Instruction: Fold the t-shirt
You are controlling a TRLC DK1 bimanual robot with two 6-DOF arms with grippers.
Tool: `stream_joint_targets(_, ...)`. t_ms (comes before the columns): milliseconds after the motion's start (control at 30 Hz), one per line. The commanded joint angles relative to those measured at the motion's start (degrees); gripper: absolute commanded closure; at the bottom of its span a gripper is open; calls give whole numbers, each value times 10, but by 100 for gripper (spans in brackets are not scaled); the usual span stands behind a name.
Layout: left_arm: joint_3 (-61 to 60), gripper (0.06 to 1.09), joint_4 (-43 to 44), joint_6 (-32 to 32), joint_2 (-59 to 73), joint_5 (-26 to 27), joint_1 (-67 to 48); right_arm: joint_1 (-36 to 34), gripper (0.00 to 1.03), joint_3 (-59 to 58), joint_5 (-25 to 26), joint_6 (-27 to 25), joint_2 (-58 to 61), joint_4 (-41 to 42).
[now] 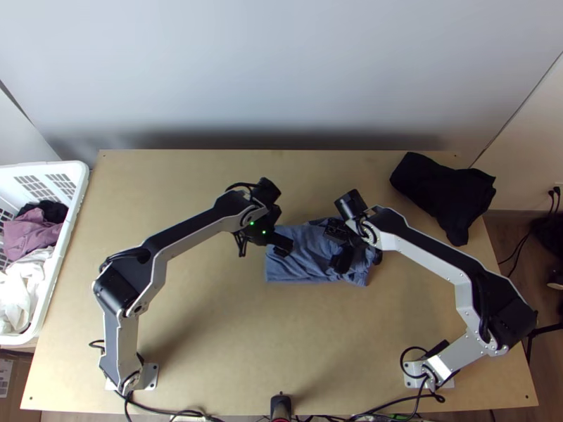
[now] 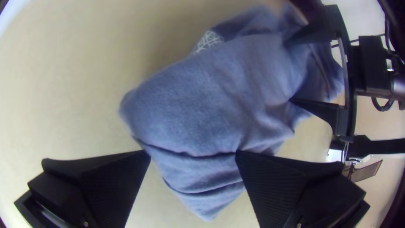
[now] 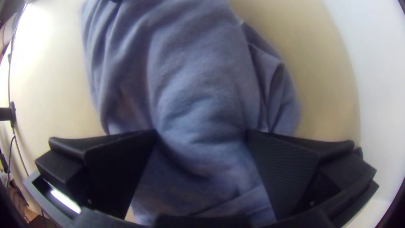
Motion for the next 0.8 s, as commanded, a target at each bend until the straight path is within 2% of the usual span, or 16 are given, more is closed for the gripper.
stream_joint_targets(0,41,11,-1,-2,29,12,-21,-47,5,-32,1,-16,-1,1)
stream_joint_targets(567,206,11,-16,-2,143,28,-105,-201,5,-55,0,-102,-31,-6)
stream_joint_targets(767,198,11,-25,1,121,28,-69,-192,5,-17,-5,-82,-85,-19)
